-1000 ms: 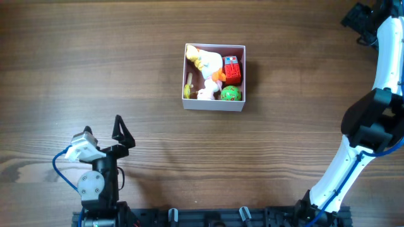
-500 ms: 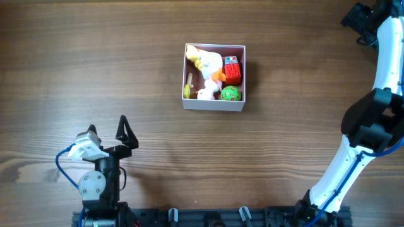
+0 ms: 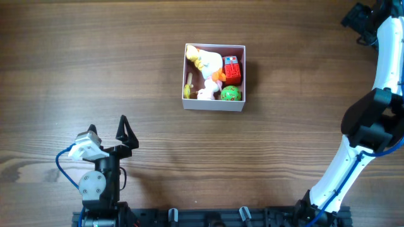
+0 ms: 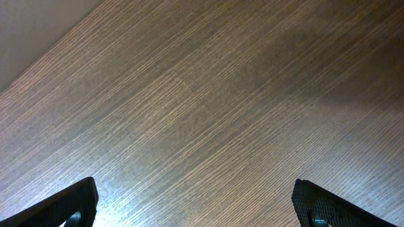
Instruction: Pack container
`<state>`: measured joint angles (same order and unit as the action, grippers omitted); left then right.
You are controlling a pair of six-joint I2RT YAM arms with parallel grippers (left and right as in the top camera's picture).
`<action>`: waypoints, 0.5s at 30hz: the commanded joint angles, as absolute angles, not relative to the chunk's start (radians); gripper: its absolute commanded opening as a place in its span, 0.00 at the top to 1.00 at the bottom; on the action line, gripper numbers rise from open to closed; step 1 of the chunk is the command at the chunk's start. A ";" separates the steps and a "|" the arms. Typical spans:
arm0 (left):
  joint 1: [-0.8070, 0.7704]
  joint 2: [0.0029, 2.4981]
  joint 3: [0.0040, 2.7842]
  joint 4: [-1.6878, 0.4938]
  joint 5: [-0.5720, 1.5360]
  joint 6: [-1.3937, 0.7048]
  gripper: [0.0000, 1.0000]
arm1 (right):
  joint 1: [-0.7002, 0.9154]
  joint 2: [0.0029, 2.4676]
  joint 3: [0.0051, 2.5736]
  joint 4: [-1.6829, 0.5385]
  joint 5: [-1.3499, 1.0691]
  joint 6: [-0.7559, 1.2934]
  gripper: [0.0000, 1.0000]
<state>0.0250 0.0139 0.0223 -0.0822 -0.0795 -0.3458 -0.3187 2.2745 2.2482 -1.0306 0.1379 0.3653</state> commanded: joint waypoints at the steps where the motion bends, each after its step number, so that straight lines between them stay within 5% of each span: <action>1: 0.020 0.003 0.012 -0.078 -0.064 -0.352 0.00 | -0.313 2.283 2.249 -1.028 0.133 0.369 0.00; 15: 0.020 0.003 0.012 -0.078 -0.064 -0.352 0.00 | -0.244 2.108 2.249 -1.028 0.133 0.369 0.00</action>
